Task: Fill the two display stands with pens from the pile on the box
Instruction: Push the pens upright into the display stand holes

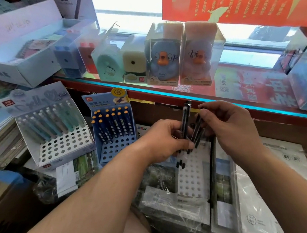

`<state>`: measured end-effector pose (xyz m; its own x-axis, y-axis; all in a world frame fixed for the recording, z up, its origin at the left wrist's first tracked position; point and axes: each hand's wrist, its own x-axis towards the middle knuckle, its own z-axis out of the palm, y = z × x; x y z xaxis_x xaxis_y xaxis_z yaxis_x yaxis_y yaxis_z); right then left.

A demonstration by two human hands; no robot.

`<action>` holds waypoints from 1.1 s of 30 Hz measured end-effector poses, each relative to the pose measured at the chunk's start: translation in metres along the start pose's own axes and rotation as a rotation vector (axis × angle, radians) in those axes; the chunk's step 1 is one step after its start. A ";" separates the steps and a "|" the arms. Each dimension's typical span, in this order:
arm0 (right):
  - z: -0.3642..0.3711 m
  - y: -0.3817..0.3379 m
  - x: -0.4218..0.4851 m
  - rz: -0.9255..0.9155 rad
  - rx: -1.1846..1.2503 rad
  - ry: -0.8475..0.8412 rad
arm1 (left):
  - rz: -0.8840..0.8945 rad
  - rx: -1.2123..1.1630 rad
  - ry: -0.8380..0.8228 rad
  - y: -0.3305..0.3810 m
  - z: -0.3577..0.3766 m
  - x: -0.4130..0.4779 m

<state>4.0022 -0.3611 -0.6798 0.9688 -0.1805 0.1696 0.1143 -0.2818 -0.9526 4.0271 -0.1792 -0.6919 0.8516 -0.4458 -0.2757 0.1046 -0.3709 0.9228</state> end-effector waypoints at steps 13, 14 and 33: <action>-0.011 0.038 -0.006 -0.116 -0.506 0.044 | -0.082 0.081 0.183 -0.010 -0.007 0.007; -0.010 0.039 -0.006 -0.114 -0.507 0.042 | -0.082 0.086 0.181 -0.010 -0.006 0.007; -0.003 0.047 -0.006 -0.111 -0.688 -0.097 | -0.102 0.083 0.187 -0.012 -0.006 0.011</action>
<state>4.0008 -0.3761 -0.7252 0.9785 -0.0404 0.2025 0.0795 -0.8313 -0.5501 4.0381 -0.1746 -0.7047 0.9200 -0.2469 -0.3043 0.1587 -0.4753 0.8654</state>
